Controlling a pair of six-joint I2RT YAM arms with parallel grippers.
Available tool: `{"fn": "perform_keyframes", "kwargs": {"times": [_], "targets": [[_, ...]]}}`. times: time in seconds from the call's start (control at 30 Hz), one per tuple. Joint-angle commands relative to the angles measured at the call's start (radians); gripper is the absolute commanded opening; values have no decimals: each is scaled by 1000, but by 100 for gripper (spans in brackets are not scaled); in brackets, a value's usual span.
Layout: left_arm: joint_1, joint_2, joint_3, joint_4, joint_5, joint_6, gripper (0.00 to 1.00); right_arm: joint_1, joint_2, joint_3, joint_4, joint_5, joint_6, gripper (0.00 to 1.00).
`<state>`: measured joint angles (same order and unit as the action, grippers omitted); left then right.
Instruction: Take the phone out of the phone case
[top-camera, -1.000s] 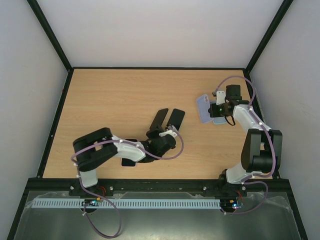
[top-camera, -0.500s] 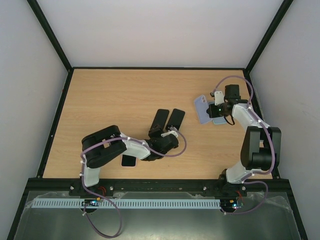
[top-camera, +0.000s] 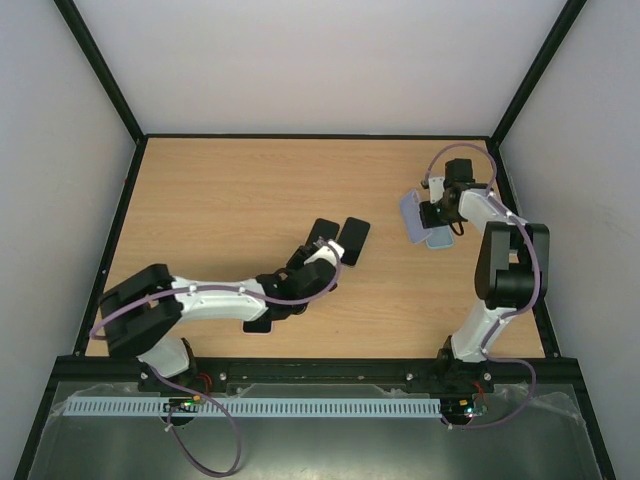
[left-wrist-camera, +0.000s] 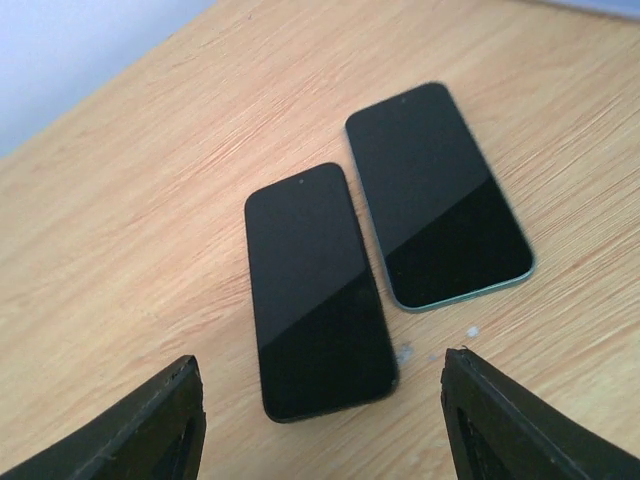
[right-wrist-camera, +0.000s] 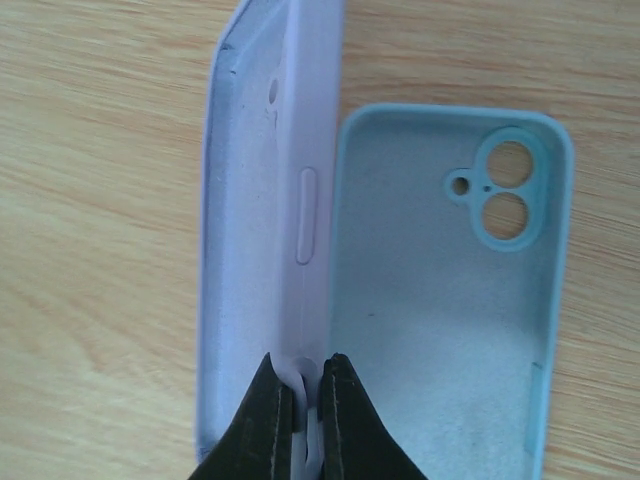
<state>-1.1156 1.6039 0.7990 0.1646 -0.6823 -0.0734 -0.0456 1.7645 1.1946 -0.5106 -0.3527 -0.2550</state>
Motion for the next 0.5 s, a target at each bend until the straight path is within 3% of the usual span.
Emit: {"fn": "perform_keyframes", "kwargs": {"times": [0.0,0.2,0.37,0.4,0.47], "targets": [[11,-95,-35,-21,85,-176,65,-21,50,62,20,119,-11,2],[69,-194,-46,-61,145,-299,71,-102,89,152,-15,123,-13,2],[114,-249,-63,-85,130,-398,87,-127,65,160,-40,90,-8,2],[126,-259,-69,-88,134,-414,97,-128,58,159,-54,65,-12,2],[161,-276,-74,-109,157,-449,100,-129,39,154,-96,-12,-26,2]]}}
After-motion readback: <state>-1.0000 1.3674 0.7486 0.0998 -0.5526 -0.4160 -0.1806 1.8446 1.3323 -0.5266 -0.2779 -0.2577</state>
